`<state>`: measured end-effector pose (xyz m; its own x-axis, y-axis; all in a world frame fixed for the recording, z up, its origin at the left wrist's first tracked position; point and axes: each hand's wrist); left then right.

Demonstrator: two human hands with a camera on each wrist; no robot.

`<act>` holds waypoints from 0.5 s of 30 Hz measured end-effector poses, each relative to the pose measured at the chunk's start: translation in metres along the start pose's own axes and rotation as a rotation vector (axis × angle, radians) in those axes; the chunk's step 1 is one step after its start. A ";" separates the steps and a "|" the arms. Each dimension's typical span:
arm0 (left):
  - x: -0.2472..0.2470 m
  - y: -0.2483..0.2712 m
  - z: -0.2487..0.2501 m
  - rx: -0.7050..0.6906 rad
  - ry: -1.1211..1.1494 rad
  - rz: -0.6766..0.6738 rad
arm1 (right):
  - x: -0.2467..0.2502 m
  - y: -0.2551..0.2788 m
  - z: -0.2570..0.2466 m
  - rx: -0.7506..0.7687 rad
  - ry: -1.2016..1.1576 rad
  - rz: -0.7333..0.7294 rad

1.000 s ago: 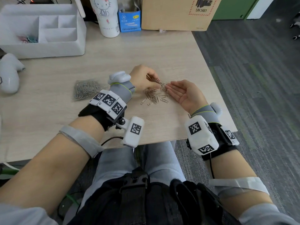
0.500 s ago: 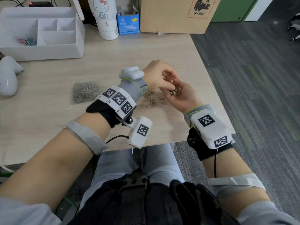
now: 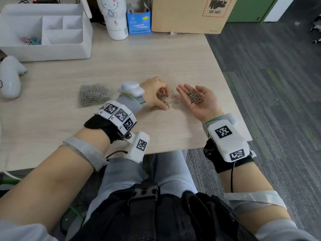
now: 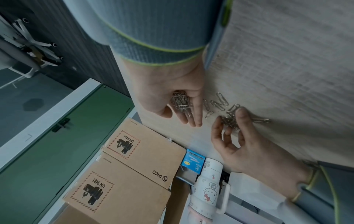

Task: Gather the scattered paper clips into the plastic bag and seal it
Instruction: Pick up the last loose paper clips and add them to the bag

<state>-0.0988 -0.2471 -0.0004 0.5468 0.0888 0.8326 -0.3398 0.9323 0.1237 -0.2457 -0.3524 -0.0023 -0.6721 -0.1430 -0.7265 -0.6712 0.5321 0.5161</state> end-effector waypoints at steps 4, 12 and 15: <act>-0.002 -0.002 0.000 -0.037 -0.013 0.020 | 0.001 0.001 0.001 0.008 -0.011 0.015; -0.003 -0.009 0.001 -0.022 -0.009 0.027 | 0.002 0.003 0.000 0.006 -0.005 0.035; 0.001 -0.009 -0.001 0.008 0.103 0.052 | 0.002 0.004 0.001 -0.002 0.002 0.041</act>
<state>-0.0940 -0.2553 -0.0018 0.6040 0.1725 0.7781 -0.3757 0.9227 0.0871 -0.2492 -0.3500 -0.0020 -0.6995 -0.1224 -0.7041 -0.6436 0.5360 0.5463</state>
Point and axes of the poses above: each hand's wrist, its own y-axis away from the middle knuckle, its own x-axis out of the back of the hand, z = x × y, and after that the axes turned 1 degree about z, right-handed
